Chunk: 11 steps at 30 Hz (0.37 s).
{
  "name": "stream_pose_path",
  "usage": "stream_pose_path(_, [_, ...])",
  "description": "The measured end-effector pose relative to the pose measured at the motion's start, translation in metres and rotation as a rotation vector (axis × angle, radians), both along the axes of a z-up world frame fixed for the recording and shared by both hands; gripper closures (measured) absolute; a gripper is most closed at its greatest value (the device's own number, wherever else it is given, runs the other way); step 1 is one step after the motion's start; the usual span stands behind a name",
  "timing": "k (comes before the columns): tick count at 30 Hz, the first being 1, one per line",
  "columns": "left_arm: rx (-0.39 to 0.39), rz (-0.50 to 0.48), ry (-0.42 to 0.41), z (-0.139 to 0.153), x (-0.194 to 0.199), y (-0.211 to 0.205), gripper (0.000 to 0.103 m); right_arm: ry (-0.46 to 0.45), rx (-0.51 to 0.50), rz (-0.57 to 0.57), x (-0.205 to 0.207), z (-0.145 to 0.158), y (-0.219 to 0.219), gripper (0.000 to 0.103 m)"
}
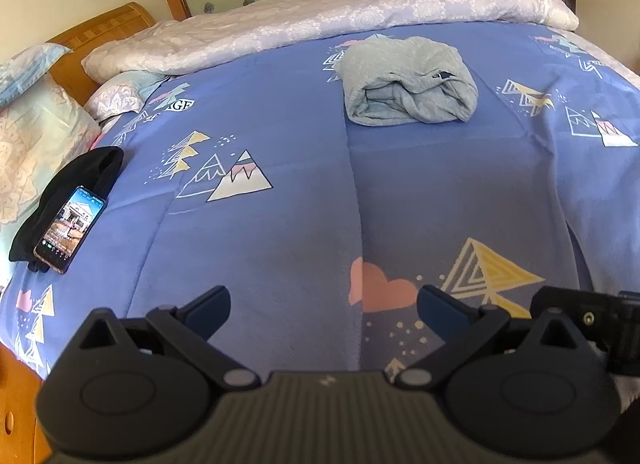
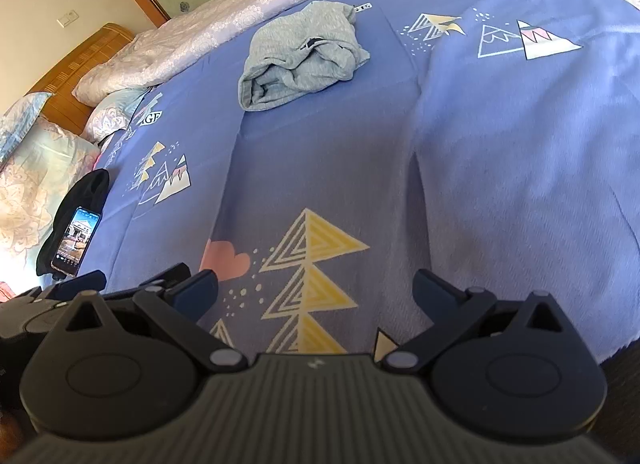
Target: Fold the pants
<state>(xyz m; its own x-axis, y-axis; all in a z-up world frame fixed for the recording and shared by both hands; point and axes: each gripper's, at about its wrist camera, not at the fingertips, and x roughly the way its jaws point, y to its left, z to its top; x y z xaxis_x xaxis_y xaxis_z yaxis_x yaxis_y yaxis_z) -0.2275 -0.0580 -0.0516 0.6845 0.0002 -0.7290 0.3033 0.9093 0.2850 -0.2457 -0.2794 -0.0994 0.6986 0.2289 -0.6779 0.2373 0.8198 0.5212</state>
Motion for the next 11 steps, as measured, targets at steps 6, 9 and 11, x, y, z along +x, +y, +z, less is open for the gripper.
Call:
stream_pose_path(6, [0.008, -0.006, 0.007, -0.0019, 0.0003, -0.0018, 0.000, 0.005, 0.008, 0.000, -0.0002, -0.0012, -0.0012, 0.000])
stream_pose_path(9, [-0.003, -0.013, 0.011, -0.0013, 0.0014, -0.0018, 0.000, 0.005, 0.008, 0.002, 0.0001, -0.0012, -0.0016, 0.000])
stream_pose_path(11, [-0.010, -0.017, 0.010, -0.0005, 0.0026, -0.0023, 0.000, -0.001, -0.006, 0.000, -0.0004, -0.0004, -0.0009, 0.000])
